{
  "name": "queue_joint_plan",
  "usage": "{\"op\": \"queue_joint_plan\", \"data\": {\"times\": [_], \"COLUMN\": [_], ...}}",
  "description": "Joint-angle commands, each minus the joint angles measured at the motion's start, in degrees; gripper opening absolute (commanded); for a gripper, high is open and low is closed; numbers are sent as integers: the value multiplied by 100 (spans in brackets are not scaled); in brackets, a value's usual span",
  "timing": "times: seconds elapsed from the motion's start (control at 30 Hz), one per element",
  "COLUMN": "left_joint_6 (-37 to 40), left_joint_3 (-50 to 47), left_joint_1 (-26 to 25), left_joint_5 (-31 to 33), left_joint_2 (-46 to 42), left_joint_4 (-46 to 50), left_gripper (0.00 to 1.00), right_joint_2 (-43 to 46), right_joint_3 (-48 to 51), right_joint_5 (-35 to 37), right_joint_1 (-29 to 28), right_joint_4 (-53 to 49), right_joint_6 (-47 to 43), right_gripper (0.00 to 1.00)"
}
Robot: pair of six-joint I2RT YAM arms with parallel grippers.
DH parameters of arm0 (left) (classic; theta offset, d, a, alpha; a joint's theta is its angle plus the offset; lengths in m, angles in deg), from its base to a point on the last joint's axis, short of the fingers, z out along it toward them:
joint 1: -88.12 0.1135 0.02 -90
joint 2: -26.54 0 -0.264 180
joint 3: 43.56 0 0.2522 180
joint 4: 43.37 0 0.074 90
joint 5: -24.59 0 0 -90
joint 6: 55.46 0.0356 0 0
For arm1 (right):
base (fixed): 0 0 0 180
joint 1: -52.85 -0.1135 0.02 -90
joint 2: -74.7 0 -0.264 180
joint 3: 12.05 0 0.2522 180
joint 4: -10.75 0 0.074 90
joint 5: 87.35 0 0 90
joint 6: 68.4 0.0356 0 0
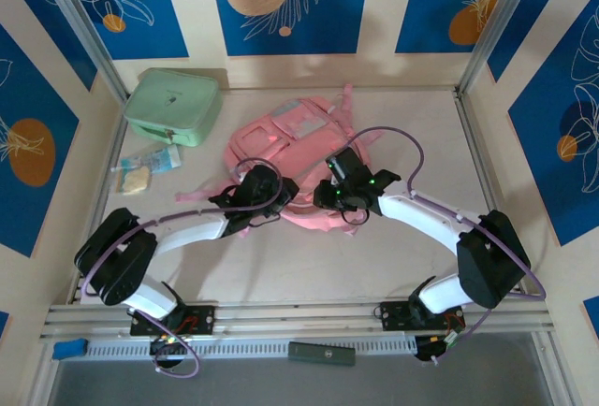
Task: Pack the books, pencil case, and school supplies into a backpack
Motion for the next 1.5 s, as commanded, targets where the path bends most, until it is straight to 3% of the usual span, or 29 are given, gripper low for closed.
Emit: {"op": "queue_joint_plan", "data": {"times": [0.0,0.17,0.33,0.43,0.97,1.23,1.47], "left_joint_6": [-184,-392,-472,-625,-1032,-931,-930], "left_joint_3": [336,520,610,585,499,552,570], "left_joint_1": [-18,2,29,77,235,251,252], "left_joint_5": [509,564,607,556,150,236,177], "left_joint_2": [87,246,161,18,-322,-462,-428], "left_joint_4": [25,109,94,151,-179,-21,-77], "left_gripper": [39,30,8,0,0,0,0], "right_joint_2": [28,-24,-88,-163,-337,-496,-663], "right_joint_3": [-70,-86,-216,-293,-191,-235,-329], "right_joint_5": [-25,22,-86,-114,261,975,1121], "right_joint_1": [-25,-67,-78,-75,-381,-516,-521], "right_joint_4": [45,132,276,400,1243,819,857], "right_joint_6": [-88,-154,-163,-140,-128,170,445], "right_gripper": [25,26,30,34,35,35,32]}}
